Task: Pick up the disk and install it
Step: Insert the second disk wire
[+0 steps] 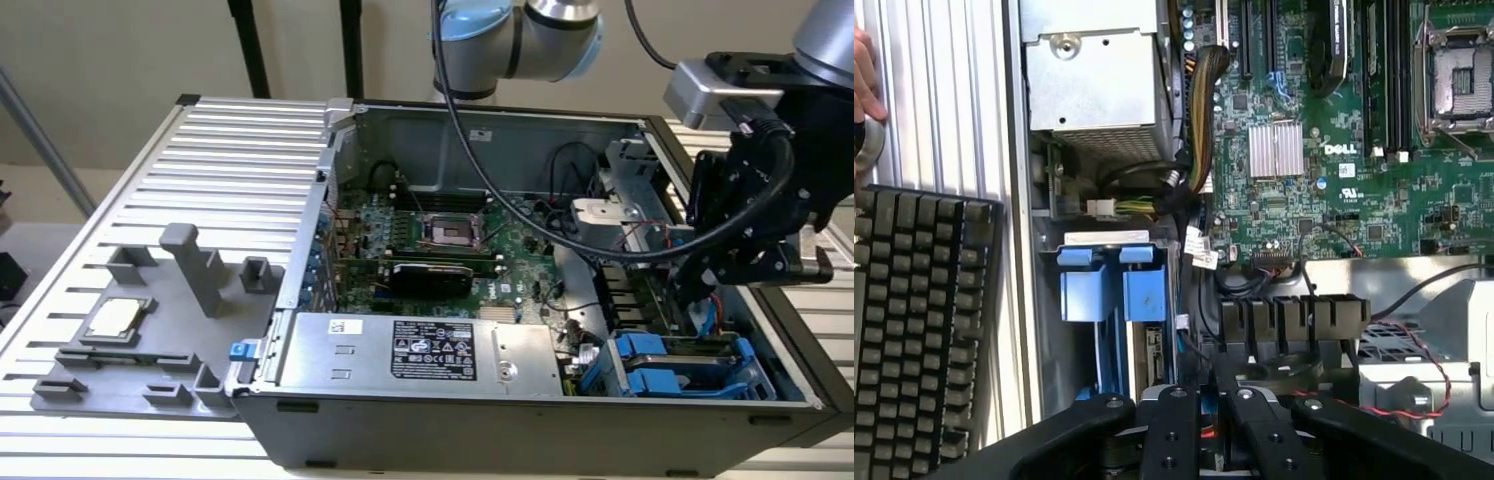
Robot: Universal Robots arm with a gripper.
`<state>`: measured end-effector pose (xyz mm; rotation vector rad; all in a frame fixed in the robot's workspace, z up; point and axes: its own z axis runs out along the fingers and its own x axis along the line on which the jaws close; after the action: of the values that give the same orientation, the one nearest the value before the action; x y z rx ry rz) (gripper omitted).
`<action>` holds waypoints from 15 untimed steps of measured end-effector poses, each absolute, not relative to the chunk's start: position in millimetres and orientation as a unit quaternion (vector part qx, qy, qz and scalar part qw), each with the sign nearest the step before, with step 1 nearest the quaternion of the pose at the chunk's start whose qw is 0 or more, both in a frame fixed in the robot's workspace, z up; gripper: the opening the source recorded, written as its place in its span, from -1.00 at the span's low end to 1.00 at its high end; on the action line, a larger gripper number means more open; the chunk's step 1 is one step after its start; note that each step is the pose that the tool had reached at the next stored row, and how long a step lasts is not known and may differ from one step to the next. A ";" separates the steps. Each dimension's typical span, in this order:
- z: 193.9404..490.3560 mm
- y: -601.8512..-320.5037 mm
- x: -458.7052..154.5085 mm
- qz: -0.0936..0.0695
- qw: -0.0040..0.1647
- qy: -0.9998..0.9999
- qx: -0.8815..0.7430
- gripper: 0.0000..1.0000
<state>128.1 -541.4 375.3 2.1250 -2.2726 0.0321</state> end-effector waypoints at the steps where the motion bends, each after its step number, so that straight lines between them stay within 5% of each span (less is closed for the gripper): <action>1: 374.8 -541.9 126.0 0.014 0.011 -0.730 0.683 -0.67; 15: 363.1 -570.3 113.4 0.035 -0.019 -0.730 0.682 -0.67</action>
<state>113.4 -570.3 363.1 2.1678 -2.3221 0.1123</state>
